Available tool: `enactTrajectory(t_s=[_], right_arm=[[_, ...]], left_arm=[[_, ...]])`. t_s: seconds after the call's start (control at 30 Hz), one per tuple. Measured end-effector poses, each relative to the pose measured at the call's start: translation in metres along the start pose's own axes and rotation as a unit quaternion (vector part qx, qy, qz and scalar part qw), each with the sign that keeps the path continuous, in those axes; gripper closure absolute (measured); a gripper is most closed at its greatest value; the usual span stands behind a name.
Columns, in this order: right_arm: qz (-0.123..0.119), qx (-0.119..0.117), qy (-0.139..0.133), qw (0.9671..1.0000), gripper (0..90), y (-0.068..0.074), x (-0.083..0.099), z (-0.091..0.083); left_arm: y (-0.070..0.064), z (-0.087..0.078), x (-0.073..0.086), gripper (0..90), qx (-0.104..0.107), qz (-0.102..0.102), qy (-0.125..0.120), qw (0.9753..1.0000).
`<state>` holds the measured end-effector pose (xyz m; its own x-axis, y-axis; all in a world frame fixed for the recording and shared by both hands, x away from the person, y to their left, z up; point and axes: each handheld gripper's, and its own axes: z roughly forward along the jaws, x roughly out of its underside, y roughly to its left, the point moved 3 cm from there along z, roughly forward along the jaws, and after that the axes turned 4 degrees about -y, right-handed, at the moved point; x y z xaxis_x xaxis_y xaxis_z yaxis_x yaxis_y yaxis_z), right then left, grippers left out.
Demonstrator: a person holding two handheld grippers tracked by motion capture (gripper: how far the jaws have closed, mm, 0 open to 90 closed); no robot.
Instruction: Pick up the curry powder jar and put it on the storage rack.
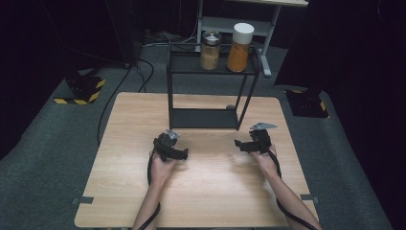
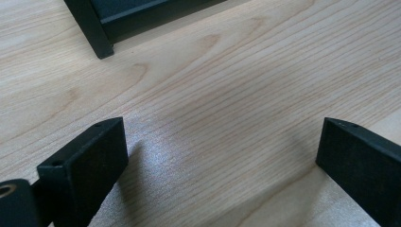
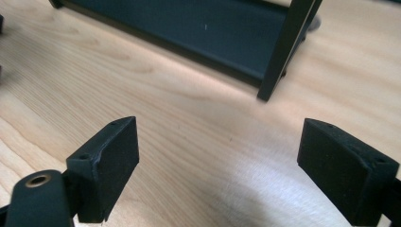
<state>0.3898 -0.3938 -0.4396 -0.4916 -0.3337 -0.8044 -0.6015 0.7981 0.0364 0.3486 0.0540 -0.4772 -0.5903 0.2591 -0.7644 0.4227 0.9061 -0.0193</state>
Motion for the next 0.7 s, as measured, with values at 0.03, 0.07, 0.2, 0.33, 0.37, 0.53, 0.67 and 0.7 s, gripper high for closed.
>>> enactTrajectory(t_s=[0.03,0.07,0.2,0.33,0.37,0.53,0.67,0.7], right_arm=[[0.006,0.001,0.004,1.0,13.1,0.0,0.004,0.003],[0.009,0.001,0.005,1.0,13.1,0.0,0.006,0.005],[0.012,0.005,0.013,0.9998,12.8,0.001,0.013,0.01],[0.013,0.005,0.016,0.9998,12.1,0.004,0.017,0.015],[0.013,0.005,0.016,0.9998,12.1,0.004,0.017,0.015],[0.007,0.013,0.023,0.9996,11.6,0.008,0.021,0.02],[-0.001,0.022,0.026,0.9994,11.1,0.014,0.021,0.021],[-0.001,0.022,0.026,0.9994,11.1,0.014,0.021,0.021]], left_arm=[[0.0,0.0,0.0,2.8,0.0,0.0,0.0,1.0],[0.0,0.0,0.0,2.8,0.0,0.0,0.0,1.0],[0.0,0.0,0.0,2.8,0.0,0.0,0.0,1.0],[0.0,0.0,0.0,2.8,0.0,0.0,0.0,1.0],[0.0,0.0,0.0,2.8,0.0,0.0,0.0,1.0],[0.0,0.0,0.0,2.8,0.0,0.0,0.0,1.0],[0.0,0.0,0.0,2.8,0.0,0.0,0.0,1.0],[0.0,0.0,0.0,2.8,0.0,0.0,0.0,1.0]])
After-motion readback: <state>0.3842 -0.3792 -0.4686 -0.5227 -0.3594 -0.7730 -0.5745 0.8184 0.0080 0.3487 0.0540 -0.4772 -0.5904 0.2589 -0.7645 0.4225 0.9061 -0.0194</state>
